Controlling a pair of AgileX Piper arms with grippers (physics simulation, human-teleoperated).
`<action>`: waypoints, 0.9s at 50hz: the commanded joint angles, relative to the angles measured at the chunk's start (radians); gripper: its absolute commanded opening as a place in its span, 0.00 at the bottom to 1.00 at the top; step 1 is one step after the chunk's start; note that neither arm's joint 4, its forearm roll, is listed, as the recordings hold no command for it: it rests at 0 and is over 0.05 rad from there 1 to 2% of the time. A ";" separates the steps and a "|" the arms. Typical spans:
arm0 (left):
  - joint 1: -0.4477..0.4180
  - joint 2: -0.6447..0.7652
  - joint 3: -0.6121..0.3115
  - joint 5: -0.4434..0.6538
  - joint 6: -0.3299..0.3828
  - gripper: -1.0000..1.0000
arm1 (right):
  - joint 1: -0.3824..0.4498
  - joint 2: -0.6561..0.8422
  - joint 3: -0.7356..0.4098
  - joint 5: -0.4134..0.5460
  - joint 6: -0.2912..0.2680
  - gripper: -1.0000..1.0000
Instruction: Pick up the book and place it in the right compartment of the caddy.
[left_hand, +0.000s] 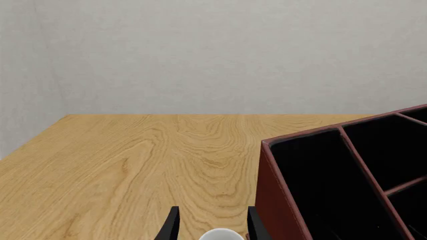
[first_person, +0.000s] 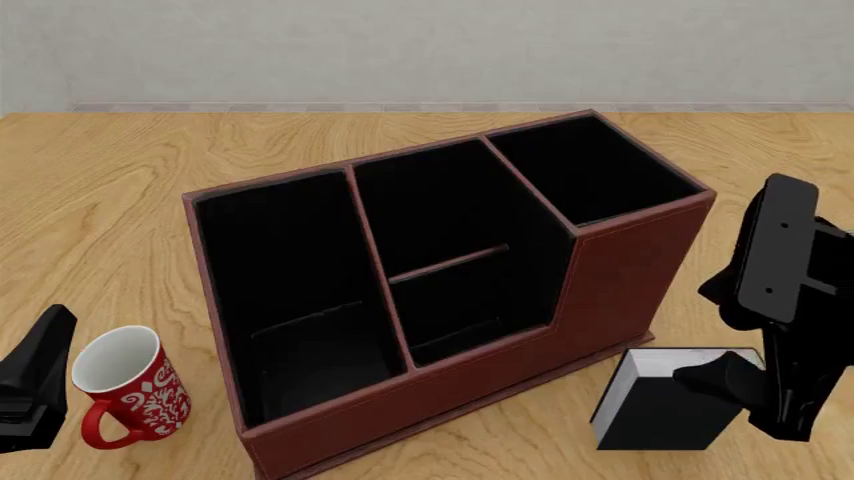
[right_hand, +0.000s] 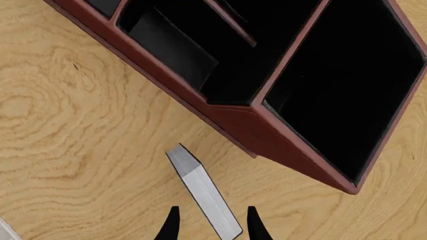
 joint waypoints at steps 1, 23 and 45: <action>0.000 0.000 0.000 0.000 0.000 1.00 | -0.034 0.020 0.009 -0.015 -0.017 1.00; 0.000 0.000 0.000 0.000 0.000 1.00 | -0.047 0.055 0.045 -0.073 -0.017 1.00; 0.000 0.000 0.000 0.000 0.000 1.00 | -0.012 0.056 0.116 -0.127 0.043 1.00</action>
